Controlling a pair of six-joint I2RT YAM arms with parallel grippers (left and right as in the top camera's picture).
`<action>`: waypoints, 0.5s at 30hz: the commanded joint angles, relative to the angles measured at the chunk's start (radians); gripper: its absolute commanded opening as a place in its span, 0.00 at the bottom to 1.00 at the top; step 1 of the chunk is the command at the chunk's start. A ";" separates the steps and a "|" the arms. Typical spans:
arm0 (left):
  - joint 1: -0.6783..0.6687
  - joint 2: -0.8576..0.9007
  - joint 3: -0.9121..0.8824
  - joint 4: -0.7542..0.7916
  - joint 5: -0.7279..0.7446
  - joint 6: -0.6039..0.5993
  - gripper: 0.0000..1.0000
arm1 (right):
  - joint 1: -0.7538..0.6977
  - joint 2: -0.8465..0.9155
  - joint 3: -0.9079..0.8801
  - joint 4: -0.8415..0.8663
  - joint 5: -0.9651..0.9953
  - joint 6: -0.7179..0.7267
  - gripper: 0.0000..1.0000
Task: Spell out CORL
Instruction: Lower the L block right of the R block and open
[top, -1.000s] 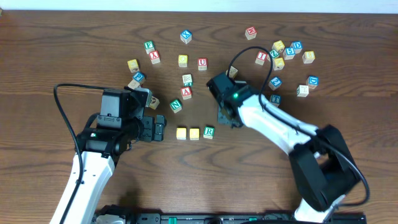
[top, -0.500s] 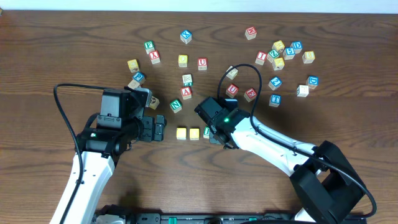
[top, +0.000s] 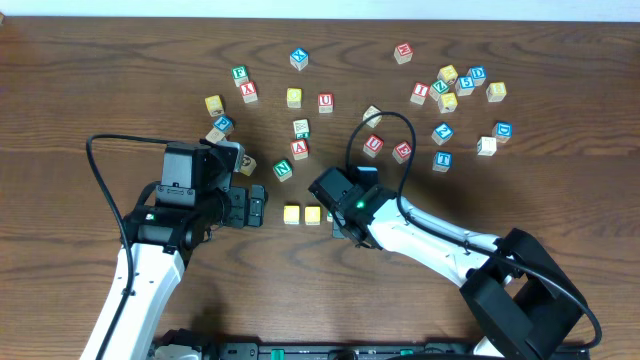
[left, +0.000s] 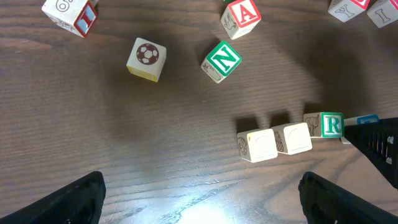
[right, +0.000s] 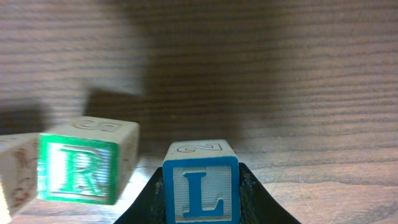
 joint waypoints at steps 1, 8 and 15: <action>0.005 0.002 0.000 -0.002 0.005 -0.001 0.98 | 0.006 -0.010 -0.010 0.004 0.020 0.021 0.01; 0.005 0.002 0.000 -0.002 0.005 -0.001 0.98 | 0.006 -0.010 -0.010 0.027 0.024 0.021 0.01; 0.005 0.002 0.000 -0.002 0.005 -0.001 0.98 | 0.006 -0.008 -0.010 0.053 0.024 0.021 0.01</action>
